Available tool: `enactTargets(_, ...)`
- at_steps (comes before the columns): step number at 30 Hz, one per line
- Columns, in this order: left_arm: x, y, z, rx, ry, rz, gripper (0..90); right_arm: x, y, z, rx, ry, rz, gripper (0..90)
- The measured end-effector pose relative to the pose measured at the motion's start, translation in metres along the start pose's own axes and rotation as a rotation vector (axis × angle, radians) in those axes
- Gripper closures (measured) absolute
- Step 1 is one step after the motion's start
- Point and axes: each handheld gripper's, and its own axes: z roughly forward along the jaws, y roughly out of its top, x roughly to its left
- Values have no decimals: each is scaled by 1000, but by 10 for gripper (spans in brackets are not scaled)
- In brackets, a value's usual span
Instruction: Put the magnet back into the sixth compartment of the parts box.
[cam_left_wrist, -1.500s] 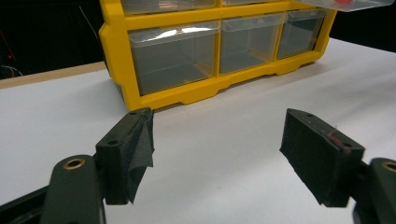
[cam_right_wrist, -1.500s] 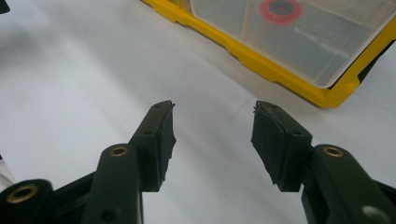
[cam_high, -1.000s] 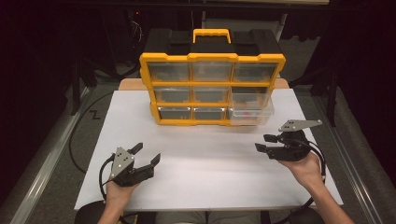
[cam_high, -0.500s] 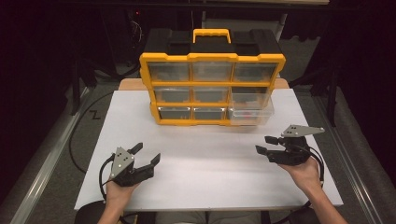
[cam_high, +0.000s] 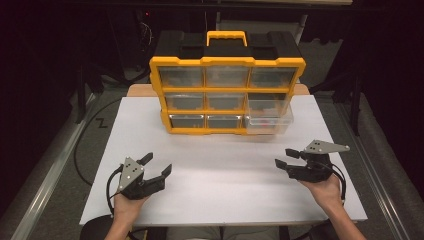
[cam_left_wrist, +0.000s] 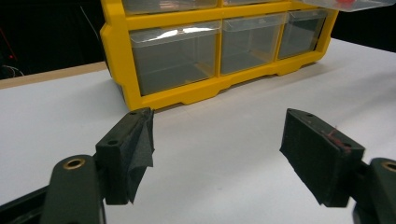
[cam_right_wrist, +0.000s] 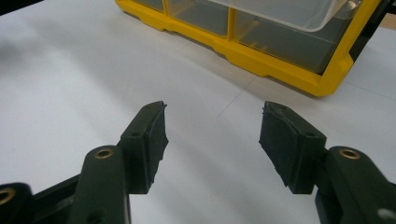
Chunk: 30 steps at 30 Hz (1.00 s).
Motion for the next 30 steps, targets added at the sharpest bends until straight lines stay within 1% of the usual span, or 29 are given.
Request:
enactTargets(4,0,0,0,-2,1,-2,260,0,-4,1,-17,1,-5,421)
enactTargets(10,0,0,0,0,2,-1,261,1,-10,3,-20,5,-5,410)
enactTargets(15,1,0,0,-1,3,-2,261,-1,-16,5,-34,16,13,402)
enactTargets(19,1,0,0,1,3,-2,260,-4,-22,7,-51,40,35,386)
enactTargets(23,1,0,0,3,4,-1,260,-5,-27,9,-63,45,41,380)
enactTargets(30,1,0,1,4,6,-2,261,-6,-33,8,-111,53,59,371)
